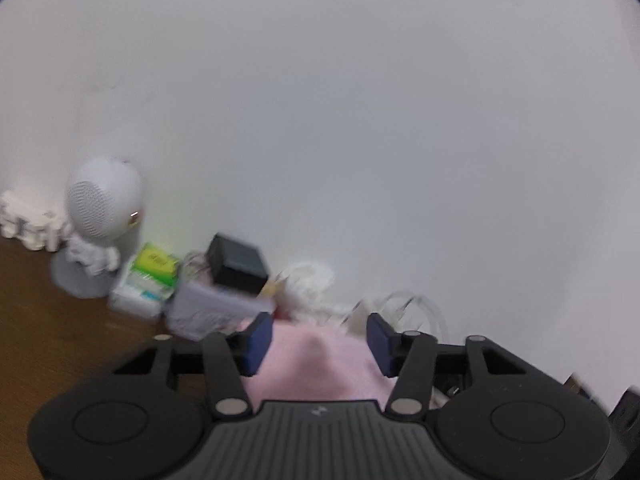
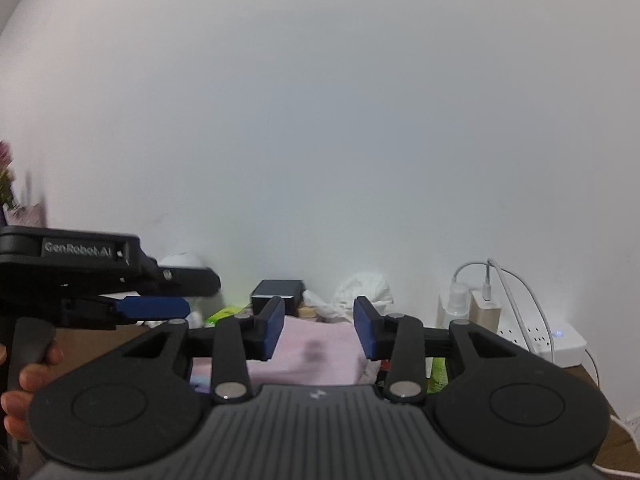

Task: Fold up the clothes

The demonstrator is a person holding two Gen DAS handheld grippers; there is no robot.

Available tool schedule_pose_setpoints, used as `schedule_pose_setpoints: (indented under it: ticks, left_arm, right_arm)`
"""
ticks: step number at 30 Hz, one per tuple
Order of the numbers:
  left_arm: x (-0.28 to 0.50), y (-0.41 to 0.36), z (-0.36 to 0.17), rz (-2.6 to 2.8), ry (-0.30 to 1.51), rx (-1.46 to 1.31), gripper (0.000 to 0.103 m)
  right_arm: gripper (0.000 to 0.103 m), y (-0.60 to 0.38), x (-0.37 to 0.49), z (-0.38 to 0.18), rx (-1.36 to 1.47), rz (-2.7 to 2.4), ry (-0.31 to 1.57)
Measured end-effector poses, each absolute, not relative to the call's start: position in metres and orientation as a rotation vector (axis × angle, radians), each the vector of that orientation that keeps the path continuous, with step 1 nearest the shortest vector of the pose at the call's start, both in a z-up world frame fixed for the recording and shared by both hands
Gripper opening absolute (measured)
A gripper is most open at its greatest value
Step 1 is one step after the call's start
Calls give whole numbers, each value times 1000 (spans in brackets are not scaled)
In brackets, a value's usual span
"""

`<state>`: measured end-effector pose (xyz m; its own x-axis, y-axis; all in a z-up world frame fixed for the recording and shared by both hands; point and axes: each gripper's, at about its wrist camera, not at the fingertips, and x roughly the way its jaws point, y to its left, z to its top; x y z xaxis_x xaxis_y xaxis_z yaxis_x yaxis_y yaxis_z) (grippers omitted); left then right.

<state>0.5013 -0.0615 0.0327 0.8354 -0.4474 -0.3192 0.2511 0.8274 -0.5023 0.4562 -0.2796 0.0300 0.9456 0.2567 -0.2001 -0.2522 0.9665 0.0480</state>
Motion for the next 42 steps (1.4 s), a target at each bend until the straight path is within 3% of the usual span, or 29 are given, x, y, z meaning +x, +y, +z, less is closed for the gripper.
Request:
schedule_pose_setpoints:
  ticks: [1, 2, 12, 14, 16, 17, 18, 21, 28, 42]
  left_arm:
    - [501, -63, 30, -381, 458, -442, 22]
    - [502, -65, 26, -380, 475, -425, 19]
    - [500, -71, 3, -395, 505, -409, 19]
    - [493, -68, 13, -380, 498, -406, 35]
    - [485, -64, 23, -363, 488, -399, 79]
    - [475, -62, 30, -348, 464, -380, 84]
    - [465, -60, 38, -336, 442, -359, 89]
    - [437, -54, 54, -297, 410, -275, 101]
    - [392, -52, 58, -179, 422, -134, 103]
    - [323, -41, 36, -104, 483, -113, 103]
  right_arm:
    - [38, -276, 455, 28, -2, 267, 219]
    - [37, -273, 455, 24, -24, 266, 232]
    - [36, -264, 460, 2, -73, 245, 299]
    - [37, -264, 457, 5, -54, 254, 291]
    - [55, -266, 443, 17, -24, 260, 255]
    - [80, -269, 434, 25, -11, 262, 234]
    - [97, -272, 424, 31, -7, 262, 215]
    - [103, -272, 398, 44, -41, 264, 193]
    - [103, -271, 369, 42, -35, 265, 327]
    - [103, -266, 319, 29, 27, 233, 468]
